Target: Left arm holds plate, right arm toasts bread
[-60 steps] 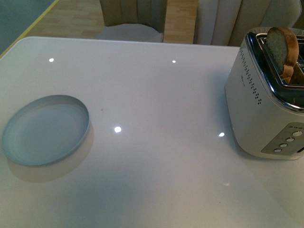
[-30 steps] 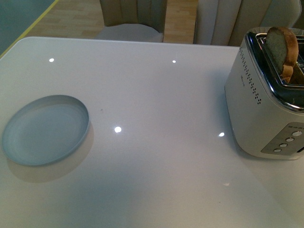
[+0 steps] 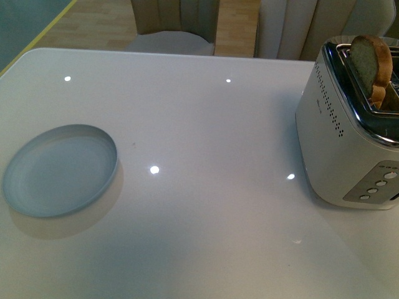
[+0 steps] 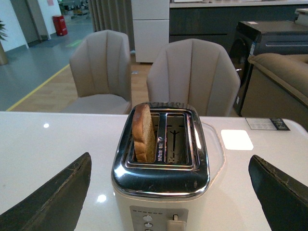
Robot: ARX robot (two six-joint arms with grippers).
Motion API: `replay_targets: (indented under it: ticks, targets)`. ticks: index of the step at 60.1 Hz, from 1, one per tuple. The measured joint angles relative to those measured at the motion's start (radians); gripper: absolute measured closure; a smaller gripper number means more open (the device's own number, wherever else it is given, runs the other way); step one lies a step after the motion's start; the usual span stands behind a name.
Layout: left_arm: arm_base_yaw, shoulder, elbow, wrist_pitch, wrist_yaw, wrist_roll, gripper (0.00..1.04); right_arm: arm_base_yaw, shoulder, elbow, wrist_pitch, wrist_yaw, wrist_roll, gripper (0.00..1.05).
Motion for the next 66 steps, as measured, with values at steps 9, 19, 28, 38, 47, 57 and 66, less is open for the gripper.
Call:
replay_targets:
  ticks: [9, 19, 28, 38, 47, 57, 66]
  targets:
    - [0.0, -0.001, 0.0, 0.0, 0.0, 0.0, 1.02, 0.0, 0.0, 0.0, 0.0, 0.0, 0.0, 0.09]
    - [0.0, -0.001, 0.0, 0.0, 0.0, 0.0, 0.77, 0.0, 0.0, 0.0, 0.0, 0.0, 0.0, 0.09]
    - [0.0, -0.001, 0.0, 0.0, 0.0, 0.0, 0.51, 0.0, 0.0, 0.0, 0.0, 0.0, 0.0, 0.09]
    - [0.0, -0.001, 0.0, 0.0, 0.0, 0.0, 0.19, 0.0, 0.0, 0.0, 0.0, 0.0, 0.0, 0.09]
    - [0.0, -0.001, 0.0, 0.0, 0.0, 0.002, 0.08, 0.0, 0.0, 0.0, 0.0, 0.0, 0.0, 0.09]
    - [0.0, -0.001, 0.0, 0.0, 0.0, 0.002, 0.07, 0.0, 0.0, 0.0, 0.0, 0.0, 0.0, 0.09]
    - [0.0, -0.001, 0.0, 0.0, 0.0, 0.002, 0.07, 0.0, 0.0, 0.0, 0.0, 0.0, 0.0, 0.09]
